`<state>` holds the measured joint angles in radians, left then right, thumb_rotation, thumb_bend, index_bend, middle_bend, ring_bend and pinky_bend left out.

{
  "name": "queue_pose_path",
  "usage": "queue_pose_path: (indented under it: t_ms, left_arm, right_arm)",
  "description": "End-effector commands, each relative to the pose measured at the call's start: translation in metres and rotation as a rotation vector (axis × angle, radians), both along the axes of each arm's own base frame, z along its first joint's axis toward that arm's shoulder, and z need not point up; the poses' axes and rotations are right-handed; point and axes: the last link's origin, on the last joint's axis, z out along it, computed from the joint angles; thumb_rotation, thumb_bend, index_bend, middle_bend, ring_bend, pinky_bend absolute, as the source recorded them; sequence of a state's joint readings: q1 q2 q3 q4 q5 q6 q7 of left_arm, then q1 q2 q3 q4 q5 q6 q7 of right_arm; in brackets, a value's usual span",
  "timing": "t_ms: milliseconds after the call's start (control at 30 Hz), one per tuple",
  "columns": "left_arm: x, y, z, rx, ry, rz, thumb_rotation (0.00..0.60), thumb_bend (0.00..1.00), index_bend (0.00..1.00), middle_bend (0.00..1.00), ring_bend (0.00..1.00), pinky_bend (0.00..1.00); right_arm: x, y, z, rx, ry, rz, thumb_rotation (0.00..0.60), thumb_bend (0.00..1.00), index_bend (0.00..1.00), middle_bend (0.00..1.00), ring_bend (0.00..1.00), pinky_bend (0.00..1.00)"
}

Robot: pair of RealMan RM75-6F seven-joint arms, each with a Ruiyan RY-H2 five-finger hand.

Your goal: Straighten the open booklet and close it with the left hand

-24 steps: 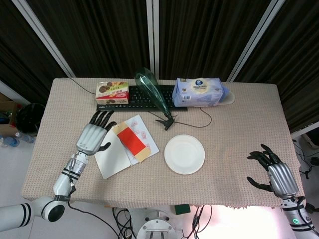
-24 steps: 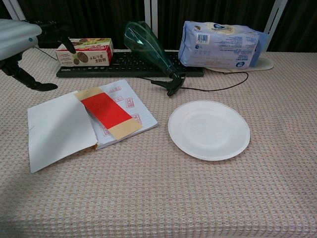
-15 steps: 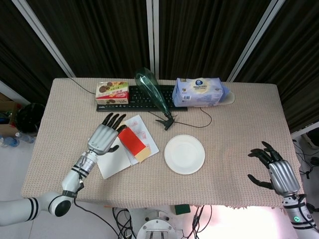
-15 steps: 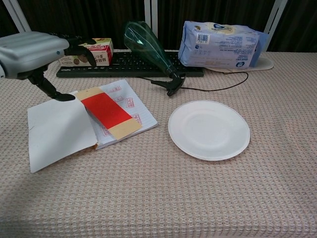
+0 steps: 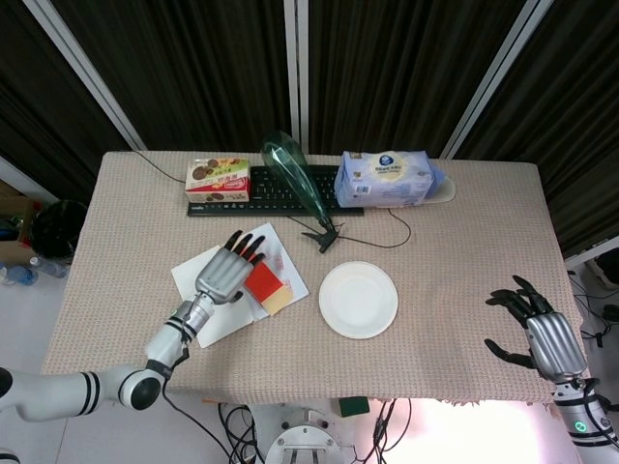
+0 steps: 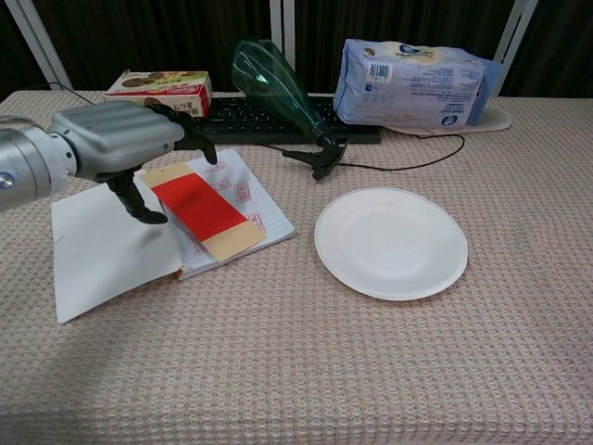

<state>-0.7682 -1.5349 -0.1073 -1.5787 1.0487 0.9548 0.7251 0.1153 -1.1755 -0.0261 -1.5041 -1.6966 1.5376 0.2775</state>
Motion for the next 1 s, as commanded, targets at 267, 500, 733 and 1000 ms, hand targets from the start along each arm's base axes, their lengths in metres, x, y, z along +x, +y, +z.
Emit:
queue_pose_path:
  t_ms: [267,500,733,1000]
  left_arm:
    - [0.003,0.007,-0.018,-0.014,0.029,0.019,0.600,0.12,0.19,0.00,0.00,0.04]
    - [0.003,0.011,-0.020,-0.017,0.014,0.043,0.600,0.12,0.19,0.00,0.00,0.04]
    - [0.007,0.018,-0.024,-0.016,0.010,0.036,0.600,0.12,0.19,0.00,0.00,0.04]
    - [0.007,0.026,-0.028,-0.009,0.019,0.041,0.600,0.12,0.19,0.00,0.00,0.04]
  right_arm:
    - [-0.003,0.002,-0.001,-0.001,-0.012,-0.004,0.600,0.15,0.34,0.25,0.06,0.22]
    - [-0.006,0.004,0.000,-0.007,-0.017,-0.011,0.600,0.15,0.34,0.25,0.06,0.22]
    - [-0.007,0.006,0.001,-0.014,-0.018,-0.014,0.600,0.15,0.34,0.25,0.06,0.22]
    - [-0.009,0.008,0.002,-0.019,-0.018,-0.023,0.600,0.15,0.34,0.25,0.06,0.22]
